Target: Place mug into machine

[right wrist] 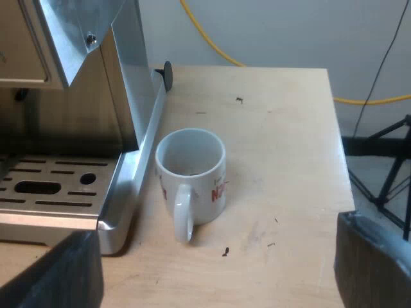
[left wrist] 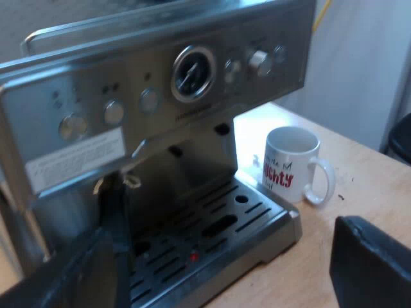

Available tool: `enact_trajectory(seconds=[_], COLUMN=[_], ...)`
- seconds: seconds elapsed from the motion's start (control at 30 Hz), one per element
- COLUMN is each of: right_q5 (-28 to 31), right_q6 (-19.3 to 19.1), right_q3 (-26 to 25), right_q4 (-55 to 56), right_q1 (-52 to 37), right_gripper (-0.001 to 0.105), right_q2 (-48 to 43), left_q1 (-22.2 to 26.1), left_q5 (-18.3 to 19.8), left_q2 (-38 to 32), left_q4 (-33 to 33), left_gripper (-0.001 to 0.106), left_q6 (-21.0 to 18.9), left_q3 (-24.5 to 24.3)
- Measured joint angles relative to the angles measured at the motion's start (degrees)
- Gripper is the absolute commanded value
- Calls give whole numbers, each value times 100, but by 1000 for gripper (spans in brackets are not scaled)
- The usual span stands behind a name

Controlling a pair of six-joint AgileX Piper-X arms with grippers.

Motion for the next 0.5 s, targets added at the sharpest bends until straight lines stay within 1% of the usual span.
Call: enact_trajectory(seconds=[0.2, 0.27, 0.43, 0.5], right_q5=[-47, -46, -51, -63], right_q6=[0, 0, 0, 61], right_q3=[0, 0, 0, 0], right_q4=[-369, -450, -556, -614], right_q1=[0, 0, 0, 0], right_gripper=[75, 75, 75, 75], right_q2=[492, 651, 901, 1010], left_q1=[-346, -560, -912, -1044], left_q5=[12, 12, 32, 27], left_q2=[742, 1045, 1595, 1787], left_q4=[-728, -979, -1375, -1532], left_gripper=[70, 70, 70, 70], left_q6=[0, 0, 0, 0], left_q3=[0, 0, 0, 0])
